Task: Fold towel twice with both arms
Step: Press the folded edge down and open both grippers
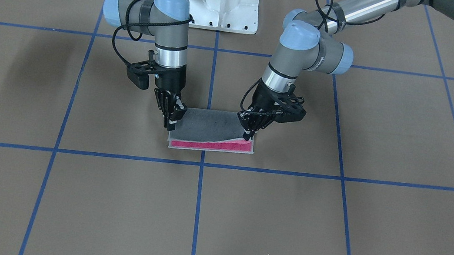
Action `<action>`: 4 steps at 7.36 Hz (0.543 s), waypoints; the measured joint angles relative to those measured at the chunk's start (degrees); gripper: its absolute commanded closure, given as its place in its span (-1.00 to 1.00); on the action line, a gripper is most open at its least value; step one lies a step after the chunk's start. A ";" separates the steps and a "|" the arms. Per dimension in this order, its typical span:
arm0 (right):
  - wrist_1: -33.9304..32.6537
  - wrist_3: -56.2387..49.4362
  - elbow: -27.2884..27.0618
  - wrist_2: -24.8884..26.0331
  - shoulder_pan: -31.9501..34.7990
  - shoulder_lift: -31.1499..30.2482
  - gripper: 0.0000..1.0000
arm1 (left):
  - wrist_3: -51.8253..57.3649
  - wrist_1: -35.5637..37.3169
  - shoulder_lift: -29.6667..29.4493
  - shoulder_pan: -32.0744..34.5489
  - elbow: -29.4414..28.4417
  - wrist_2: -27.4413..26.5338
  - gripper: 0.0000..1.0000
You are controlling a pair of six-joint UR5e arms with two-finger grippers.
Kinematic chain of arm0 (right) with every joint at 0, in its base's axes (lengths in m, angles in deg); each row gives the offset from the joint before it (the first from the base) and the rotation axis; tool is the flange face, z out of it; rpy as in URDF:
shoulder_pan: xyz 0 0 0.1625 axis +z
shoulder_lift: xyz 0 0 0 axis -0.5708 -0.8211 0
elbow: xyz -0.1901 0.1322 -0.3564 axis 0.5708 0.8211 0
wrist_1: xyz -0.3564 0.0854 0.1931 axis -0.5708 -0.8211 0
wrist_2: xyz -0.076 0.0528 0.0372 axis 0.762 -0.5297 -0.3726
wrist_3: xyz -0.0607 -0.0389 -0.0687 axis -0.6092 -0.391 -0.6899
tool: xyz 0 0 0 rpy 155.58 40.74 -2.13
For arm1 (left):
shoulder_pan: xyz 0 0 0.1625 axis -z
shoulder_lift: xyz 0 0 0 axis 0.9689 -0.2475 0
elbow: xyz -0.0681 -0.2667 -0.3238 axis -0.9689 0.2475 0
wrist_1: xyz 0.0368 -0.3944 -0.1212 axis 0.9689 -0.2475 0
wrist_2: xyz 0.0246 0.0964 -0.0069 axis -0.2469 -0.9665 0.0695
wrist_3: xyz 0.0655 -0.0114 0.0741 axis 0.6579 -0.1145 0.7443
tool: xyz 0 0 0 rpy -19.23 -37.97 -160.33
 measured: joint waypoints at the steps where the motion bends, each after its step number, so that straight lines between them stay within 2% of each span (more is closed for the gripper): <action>1: 0.00 -2.48 0.05 -1.01 0.42 0.20 -1.00 | 1.82 0.00 -0.03 0.07 0.07 0.10 -1.00; 4: -0.11 -10.49 -1.38 -8.33 3.46 -0.05 -1.00 | 3.76 -0.30 0.18 0.69 1.55 3.70 -1.00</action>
